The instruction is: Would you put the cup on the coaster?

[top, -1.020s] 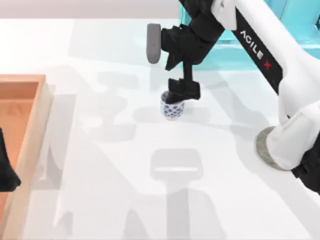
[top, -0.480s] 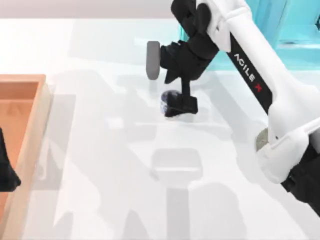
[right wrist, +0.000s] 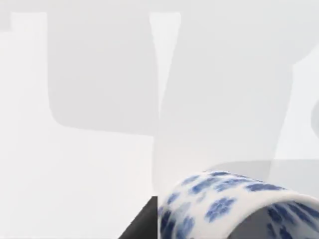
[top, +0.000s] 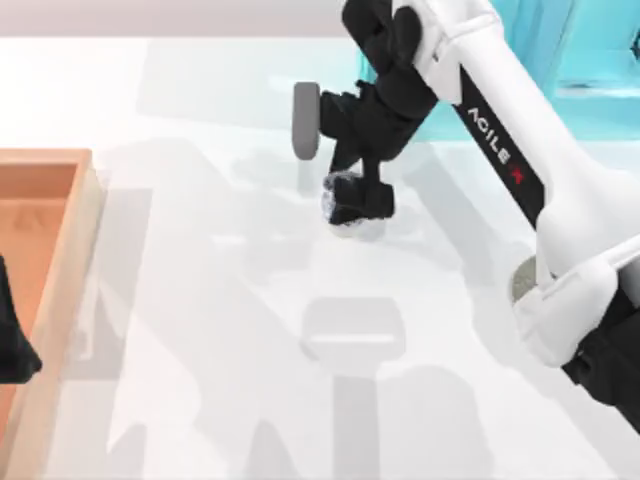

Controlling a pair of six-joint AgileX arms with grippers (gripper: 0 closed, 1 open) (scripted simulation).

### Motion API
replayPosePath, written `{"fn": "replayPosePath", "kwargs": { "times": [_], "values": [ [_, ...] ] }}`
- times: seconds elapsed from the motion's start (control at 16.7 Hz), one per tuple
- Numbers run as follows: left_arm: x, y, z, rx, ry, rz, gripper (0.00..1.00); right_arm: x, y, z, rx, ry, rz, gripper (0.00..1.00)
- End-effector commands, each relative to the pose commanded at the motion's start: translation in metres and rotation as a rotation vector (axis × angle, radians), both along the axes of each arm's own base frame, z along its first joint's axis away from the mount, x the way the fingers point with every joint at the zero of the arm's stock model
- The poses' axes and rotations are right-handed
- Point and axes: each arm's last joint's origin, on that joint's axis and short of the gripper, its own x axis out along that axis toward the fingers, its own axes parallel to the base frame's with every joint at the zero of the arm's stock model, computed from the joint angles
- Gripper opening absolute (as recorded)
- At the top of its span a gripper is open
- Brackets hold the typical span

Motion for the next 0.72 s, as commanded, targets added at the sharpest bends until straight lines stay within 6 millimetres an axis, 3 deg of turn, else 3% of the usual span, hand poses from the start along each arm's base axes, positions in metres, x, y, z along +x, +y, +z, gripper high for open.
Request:
{"fn": "replayPosePath", "kwargs": {
  "times": [0.42,0.72],
  "values": [
    [0.0,0.0,0.0,0.0,0.0,0.0,1.0,0.0,0.0,0.0,0.0,0.0,0.0,0.02],
    [0.0,0.0,0.0,0.0,0.0,0.0,1.0,0.0,0.0,0.0,0.0,0.0,0.0,0.0]
  ]
}}
